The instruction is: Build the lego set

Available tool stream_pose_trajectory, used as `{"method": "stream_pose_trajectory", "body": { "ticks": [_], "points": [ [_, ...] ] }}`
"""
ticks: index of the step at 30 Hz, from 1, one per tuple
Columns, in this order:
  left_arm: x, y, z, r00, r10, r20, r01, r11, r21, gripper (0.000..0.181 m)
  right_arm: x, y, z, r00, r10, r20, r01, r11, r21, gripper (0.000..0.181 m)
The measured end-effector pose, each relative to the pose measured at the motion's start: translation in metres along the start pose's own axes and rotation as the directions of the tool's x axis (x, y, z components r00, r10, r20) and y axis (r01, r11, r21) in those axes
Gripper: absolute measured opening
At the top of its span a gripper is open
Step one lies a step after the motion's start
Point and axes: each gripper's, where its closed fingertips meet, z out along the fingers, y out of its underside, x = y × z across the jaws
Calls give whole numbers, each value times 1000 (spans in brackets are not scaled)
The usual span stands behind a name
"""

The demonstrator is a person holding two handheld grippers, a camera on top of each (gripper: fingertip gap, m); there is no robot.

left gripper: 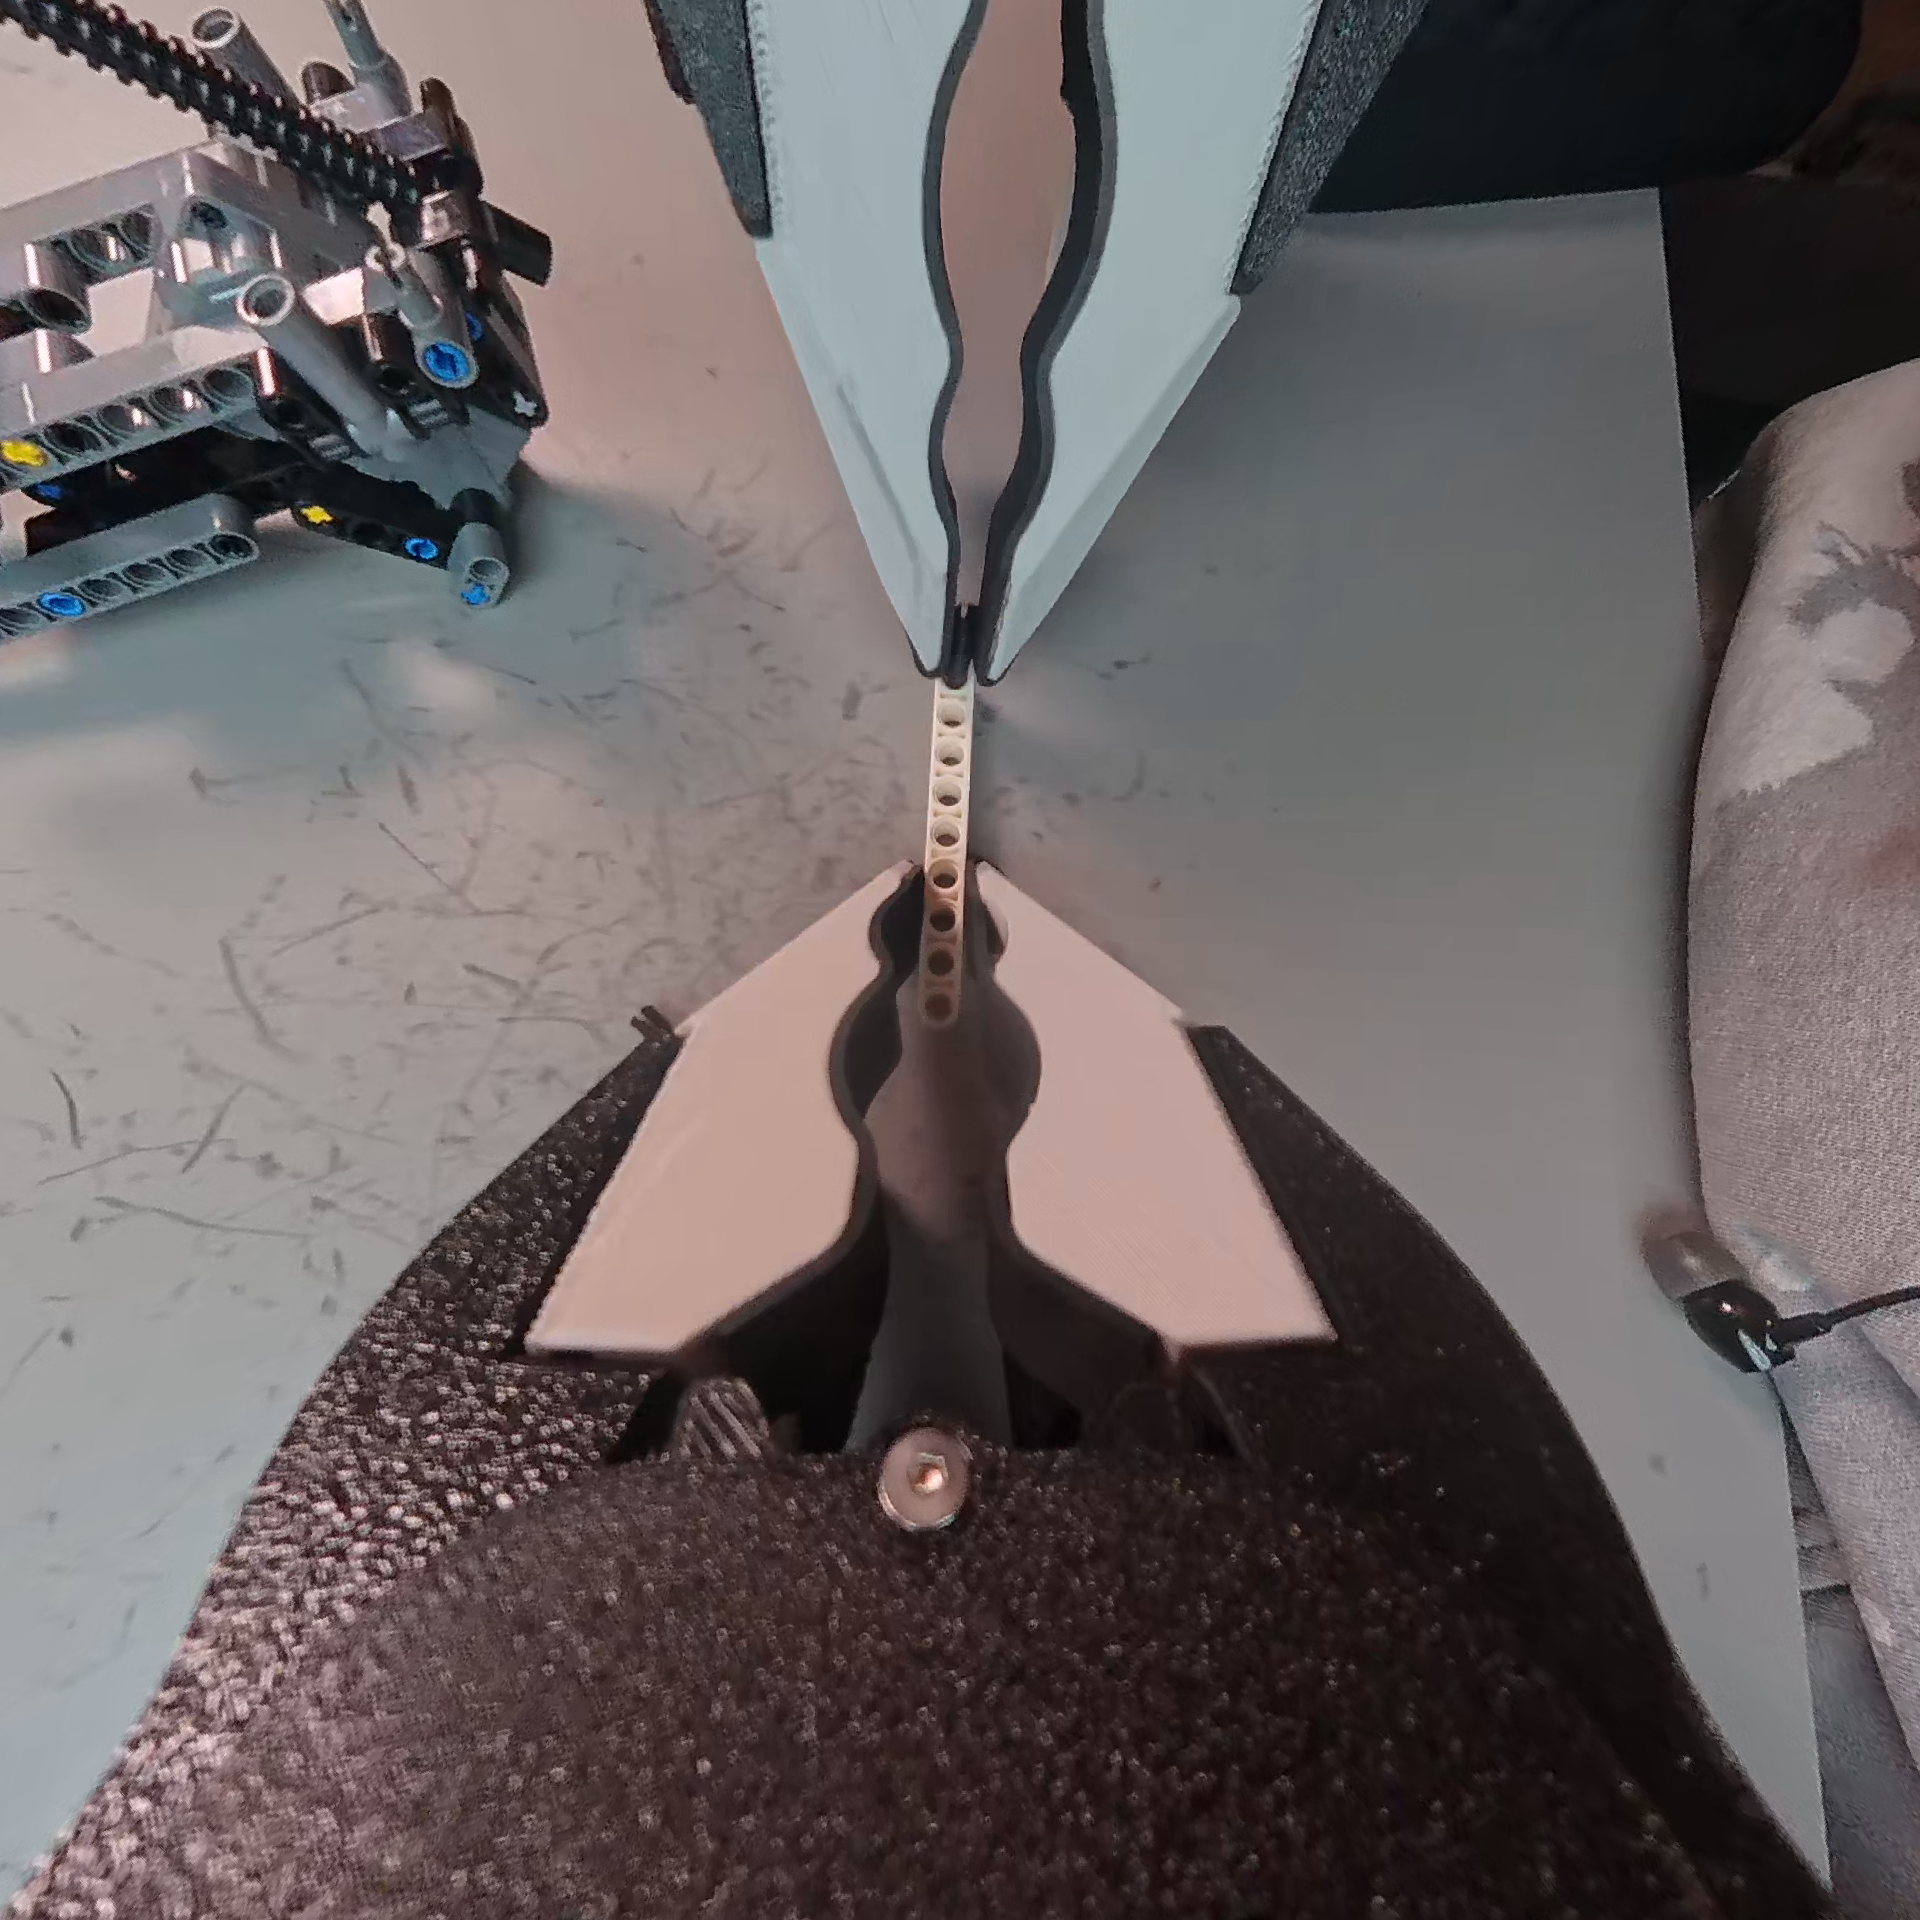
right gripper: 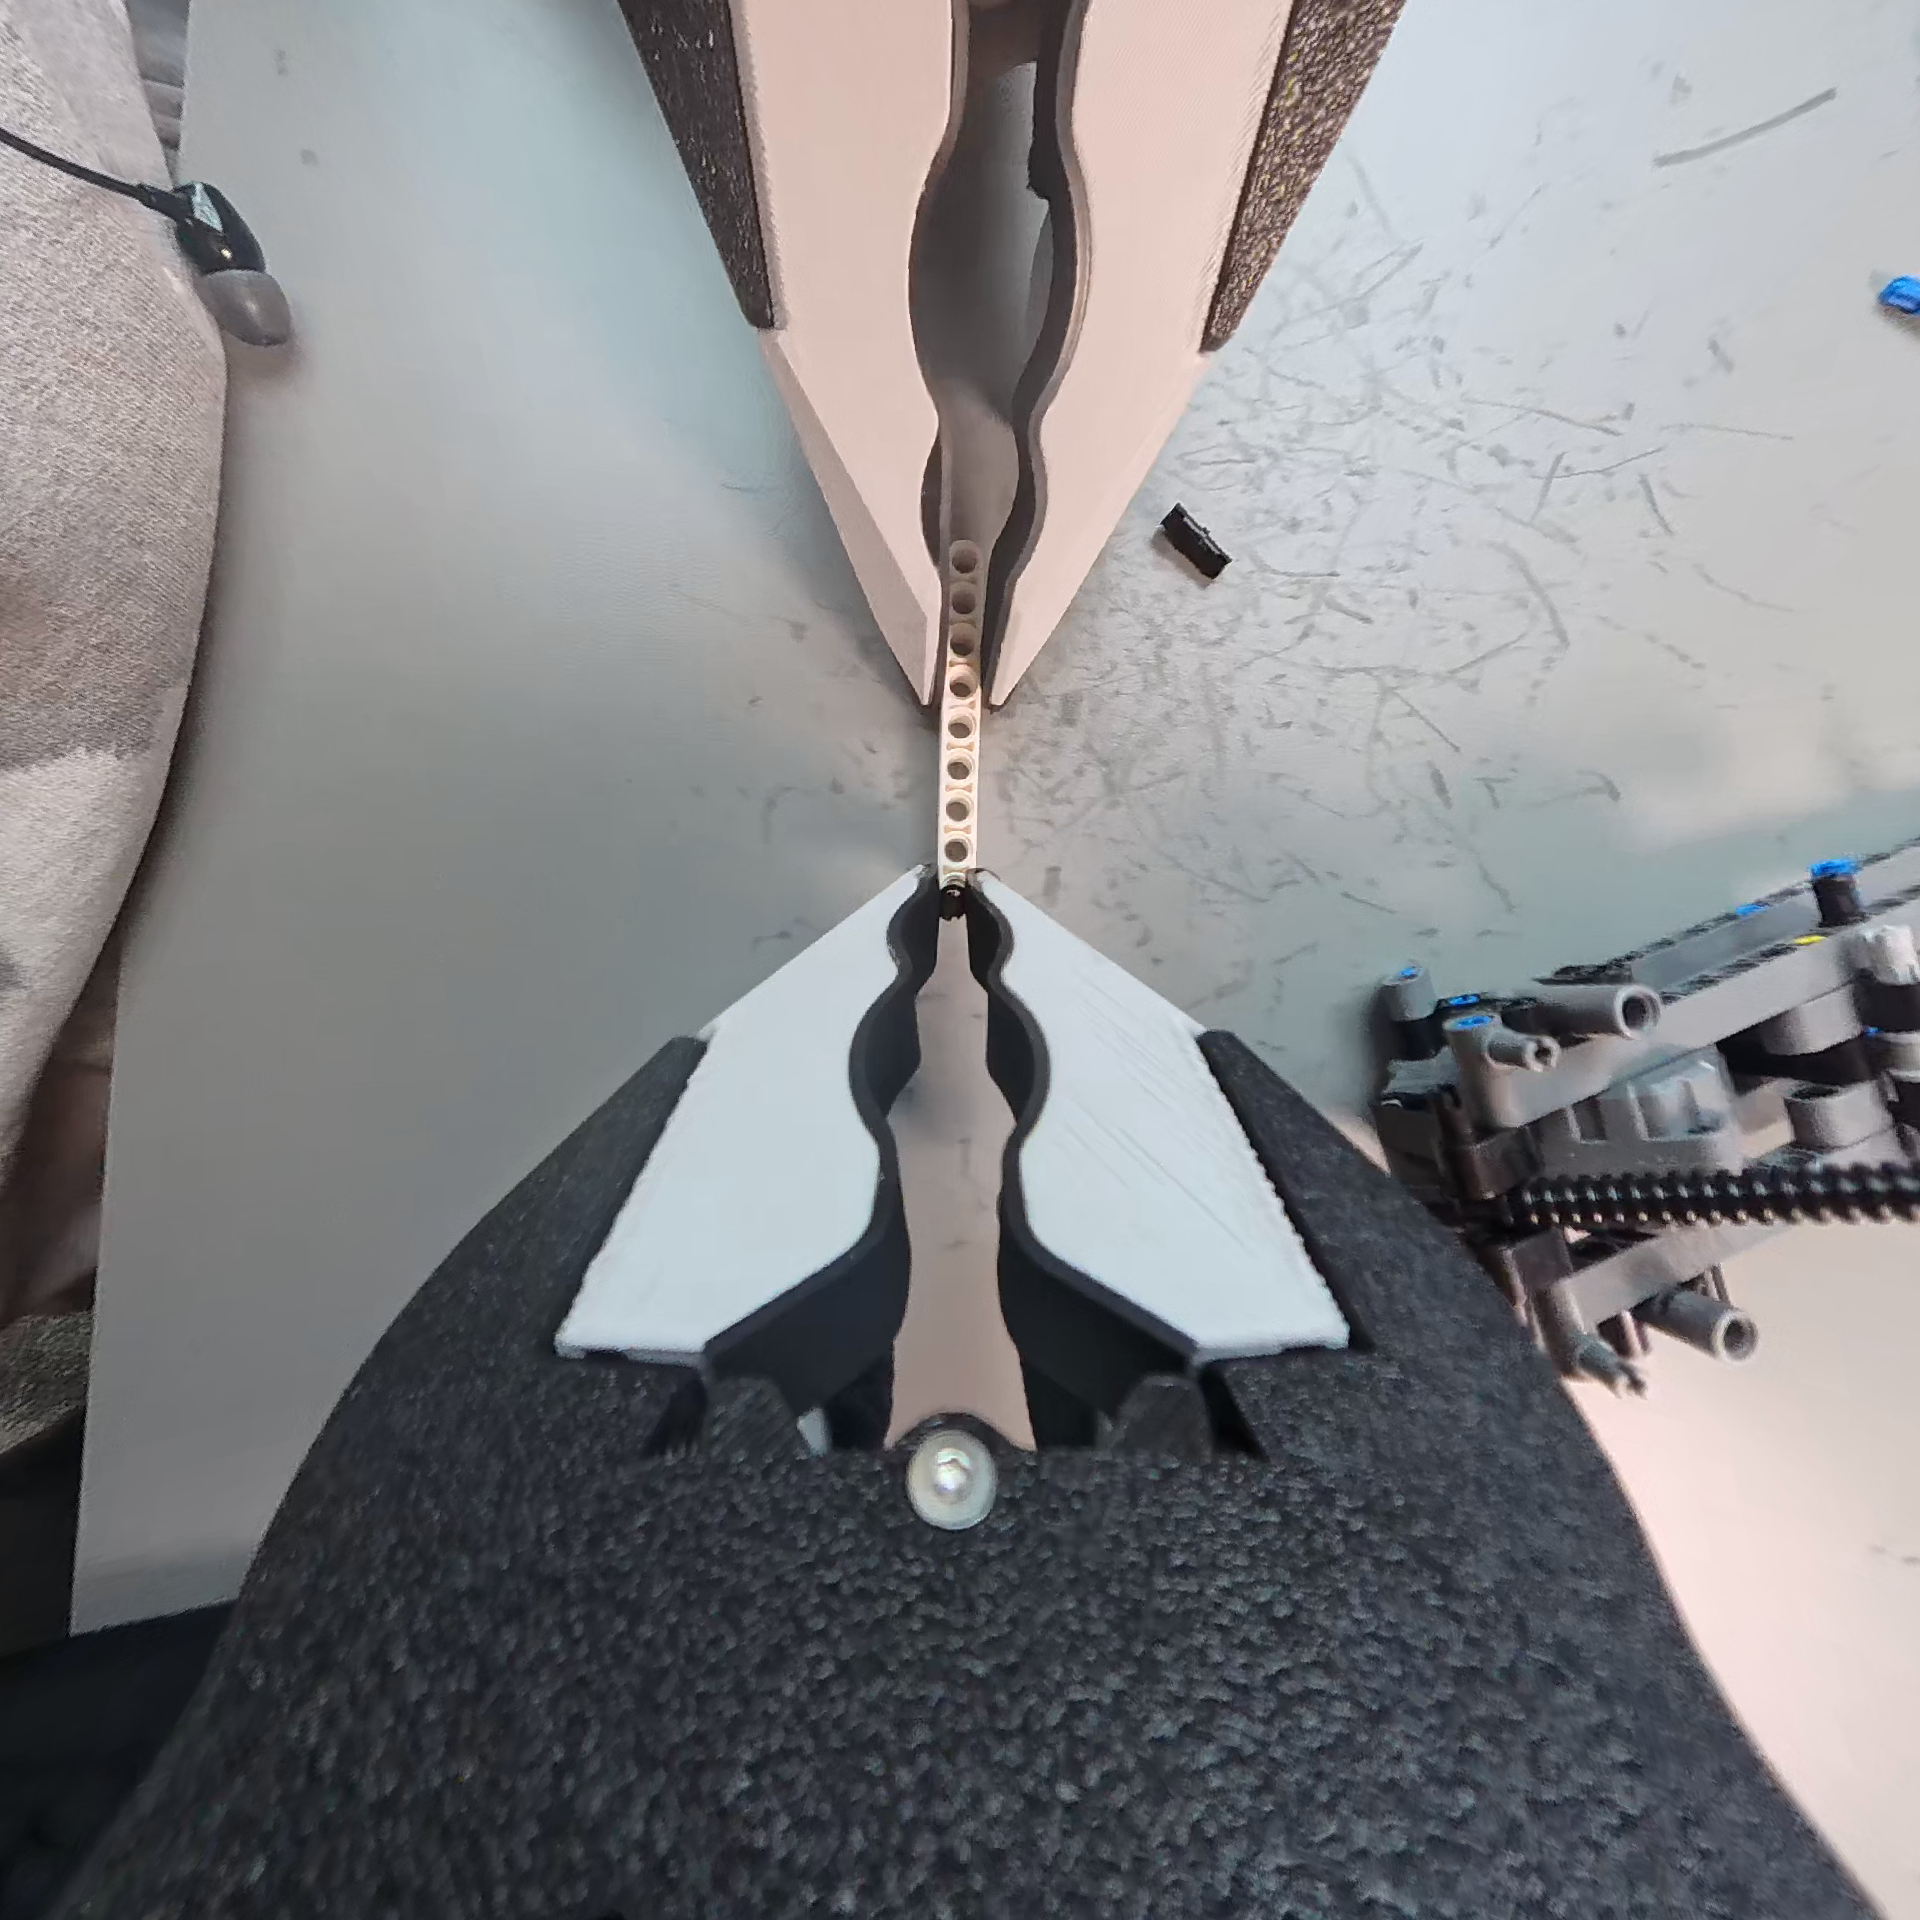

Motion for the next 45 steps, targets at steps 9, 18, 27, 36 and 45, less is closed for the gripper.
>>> {"method": "stream_pose_trajectory", "body": {
  "ticks": [9,18,27,36,45],
  "points": [
    [1,0,0,1000,-4,5,4,1000,1,9,0,2,4,995,42,94,-30,991,-128,5],
    [2,1,0,1000,0,-1,0,1000,-3,9,4,-8,-11,994,101,-45,-99,994,40,18],
    [2,1,0,1000,-7,-4,7,1000,-2,9,2,-3,-3,992,128,-19,-127,992,12,0],
    [2,1,0,1000,-3,-1,3,1000,1,9,0,-5,-6,989,135,-52,-129,986,103,23],
    [-1,3,-6,1000,21,-2,-21,1000,-2,14,0,1,9,990,130,-63,-124,987,99,9]
  ]
}}
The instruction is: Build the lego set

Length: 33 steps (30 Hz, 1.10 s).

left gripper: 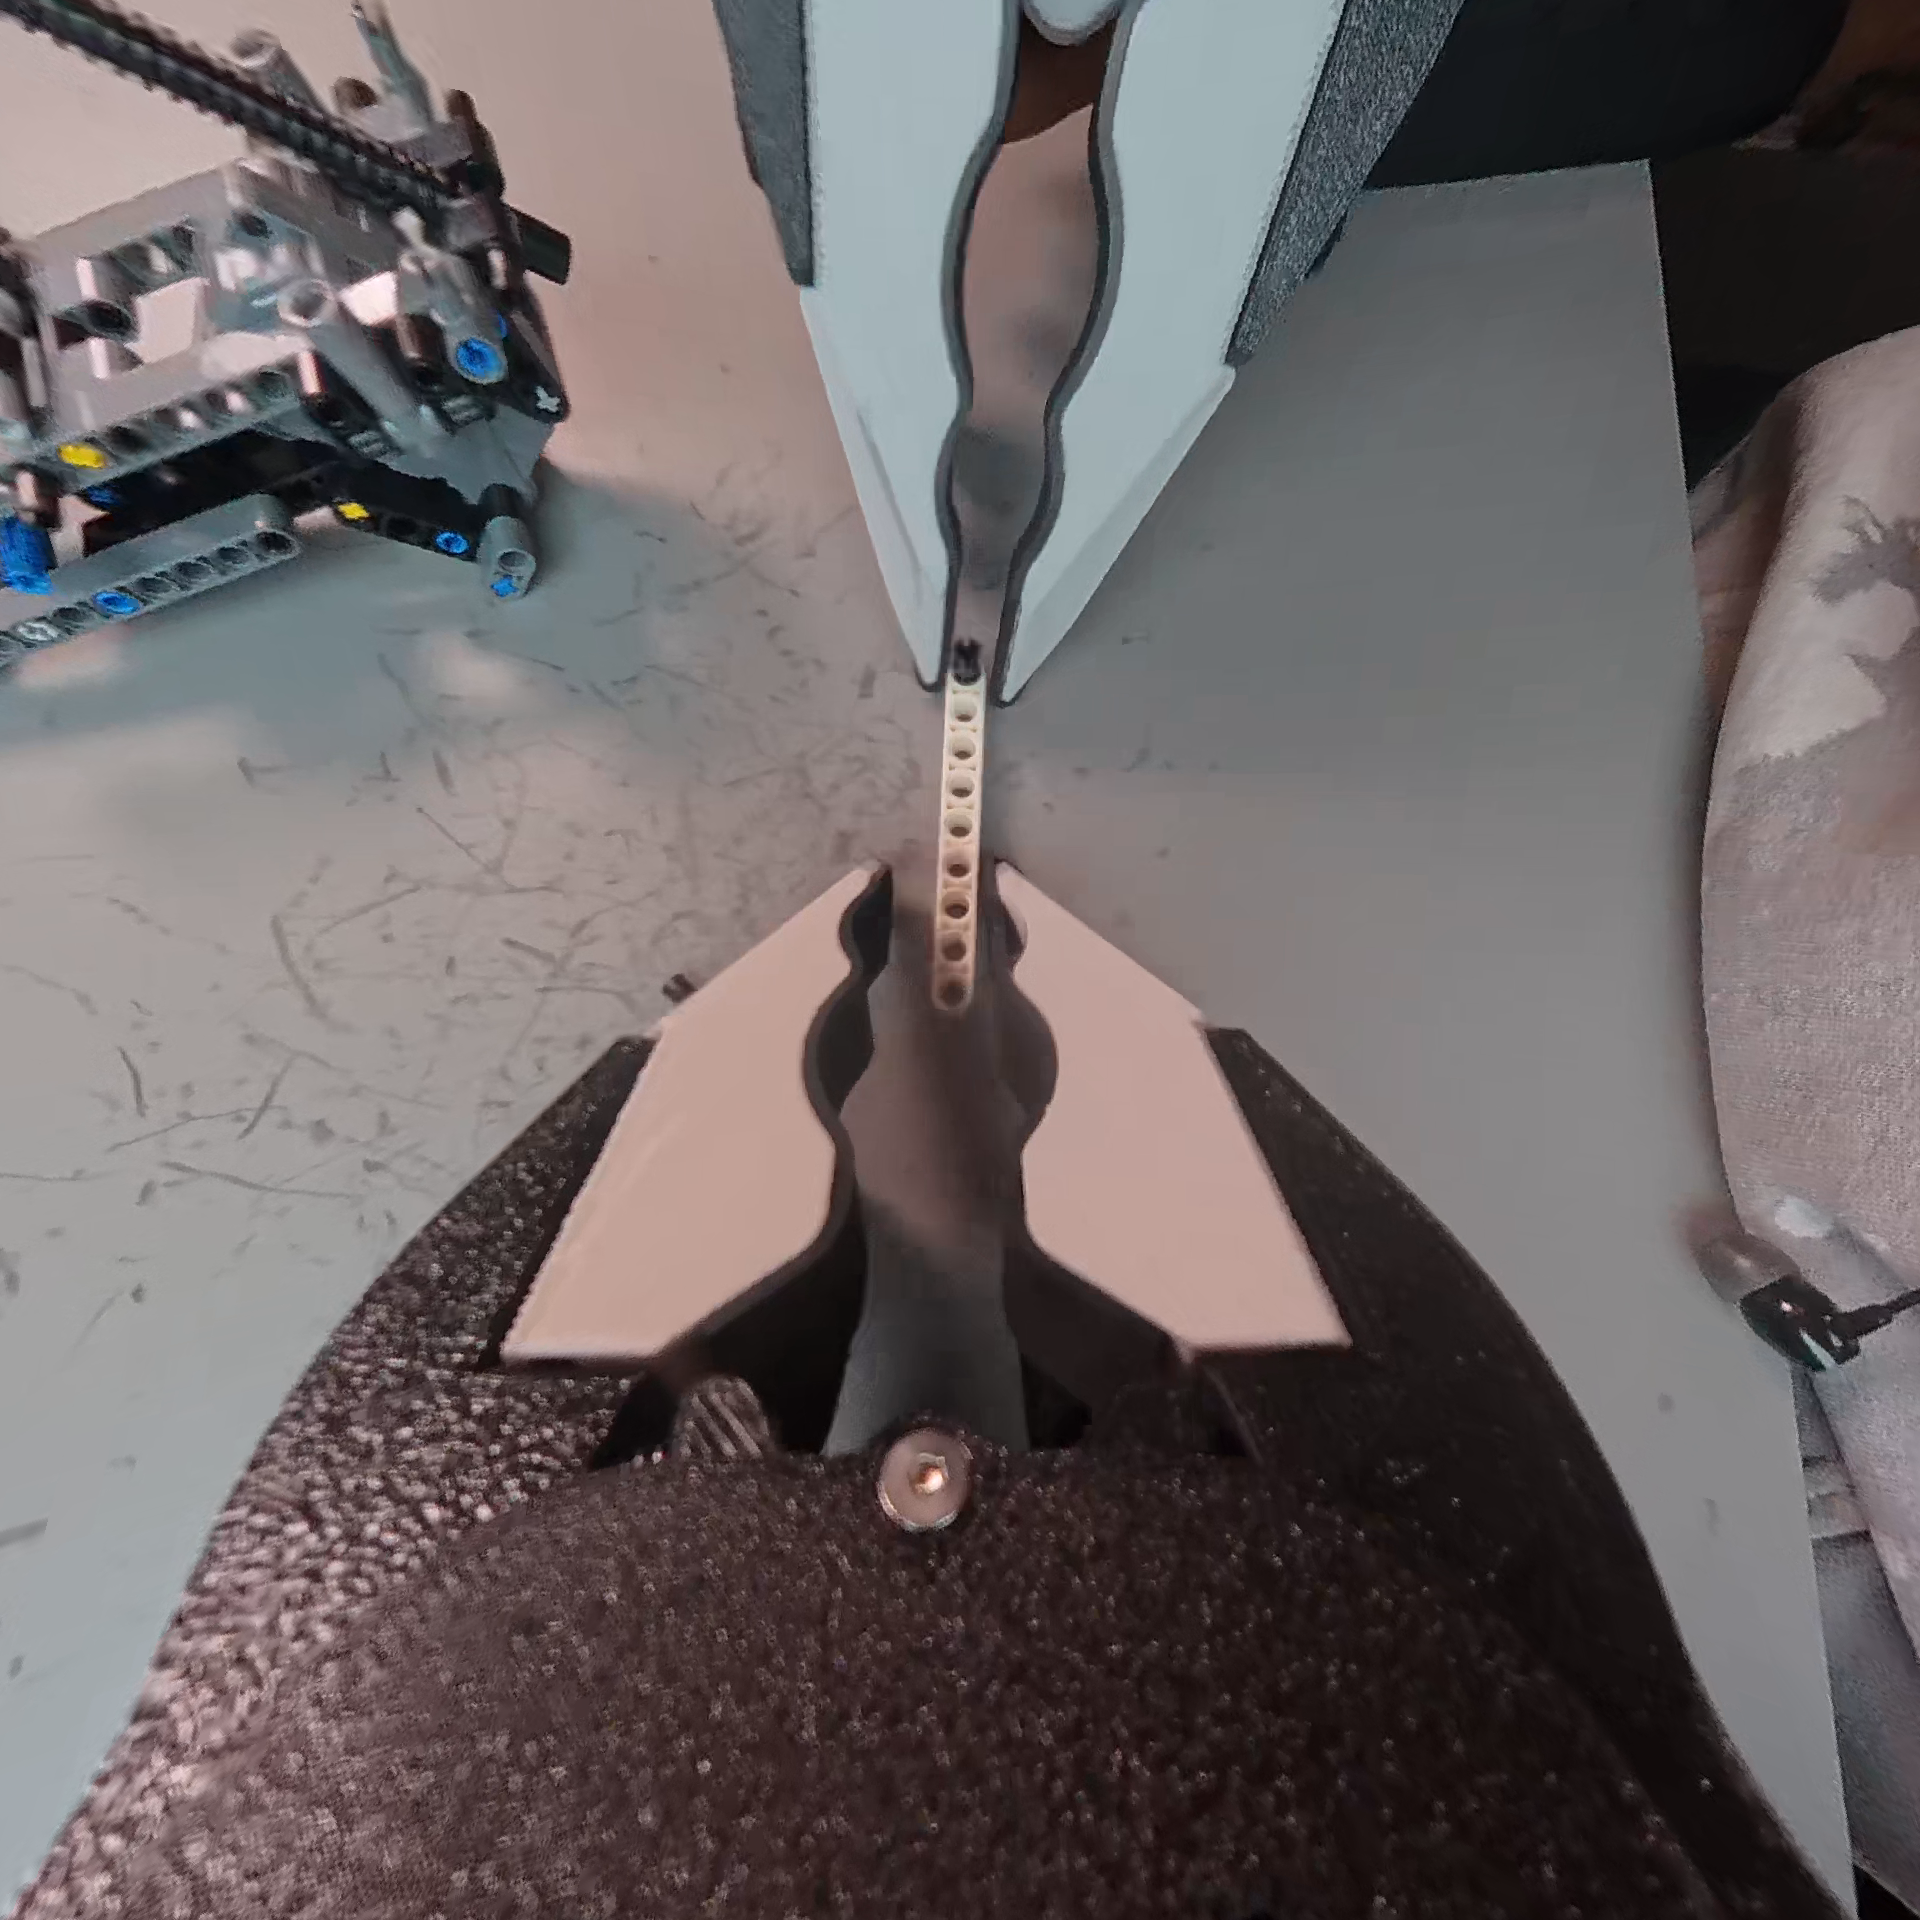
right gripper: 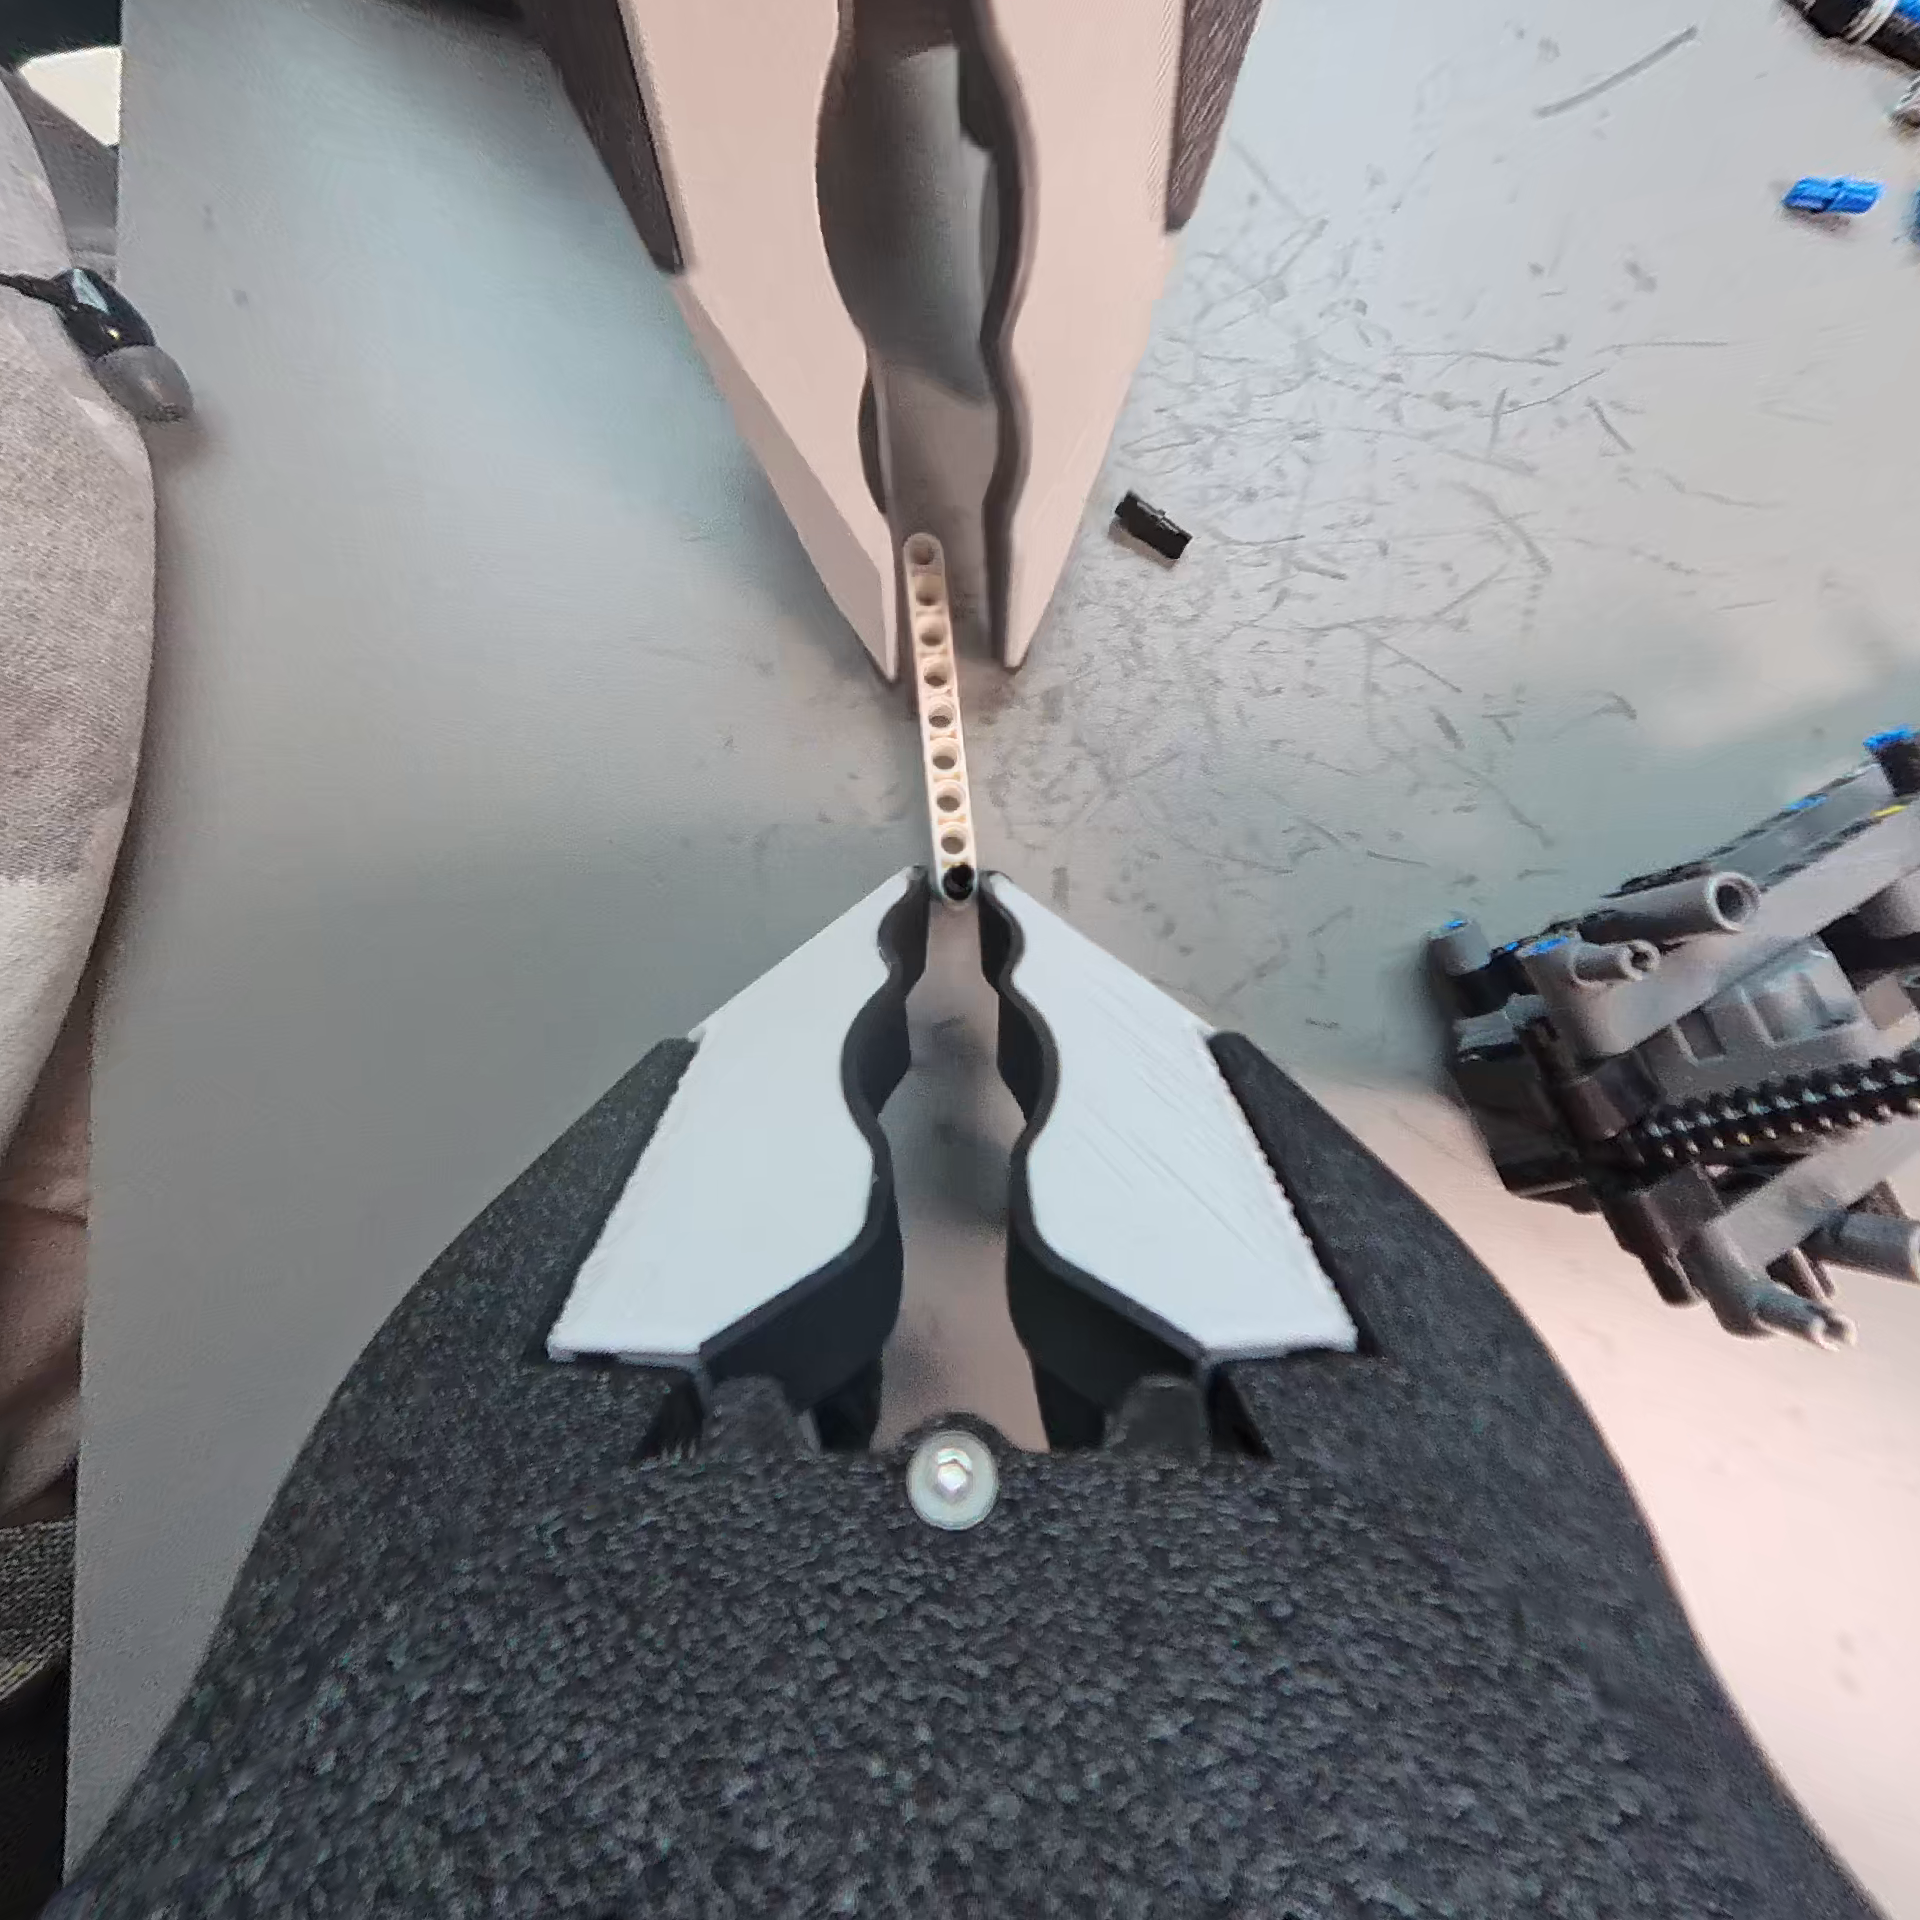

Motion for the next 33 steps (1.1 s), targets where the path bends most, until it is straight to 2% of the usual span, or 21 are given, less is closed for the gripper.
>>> {"method": "stream_pose_trajectory", "body": {
  "ticks": [4,7,10,13,16,18,22,24,26,29,31,33],
  "points": [
    [-26,-12,-40,991,-132,24,127,983,134,22,1,0,1,1000,-10,-5,10,1000,-5,7],
    [-48,8,-52,959,-267,94,256,959,119,23,2,0,1,1000,-1,-11,2,1000,21,7],
    [-50,20,-44,947,-300,116,291,953,91,21,7,0,0,999,-13,-32,14,999,37,7],
    [-46,17,-30,944,-311,109,307,950,55,20,8,0,1,999,-20,-38,21,999,36,7],
    [-49,19,-19,946,-281,165,286,958,-10,13,9,1,0,999,-17,-51,19,999,40,7],
    [-52,20,-18,947,-251,202,263,964,-35,6,10,1,0,998,-22,-62,25,999,46,7],
    [-55,20,-19,954,-220,203,232,972,-33,6,14,-2,-5,997,-15,-74,23,994,104,11],
    [-50,7,-24,956,-269,122,262,963,69,6,16,-19,-17,997,-16,-81,35,970,240,17],
    [-38,-18,-35,963,-270,-8,265,941,212,6,19,-42,-36,996,-9,-92,45,917,395,18],
    [-13,-57,-57,949,-221,-224,296,865,404,6,19,-68,-58,993,-22,-120,85,831,550,18],
    [-1,-73,-66,925,-191,-330,337,812,476,5,8,-82,-65,990,-67,-122,128,782,610,17],
    [10,-81,-71,908,-152,-390,348,790,505,6,-4,-92,-69,992,-98,-83,129,744,656,14]
  ]
}}
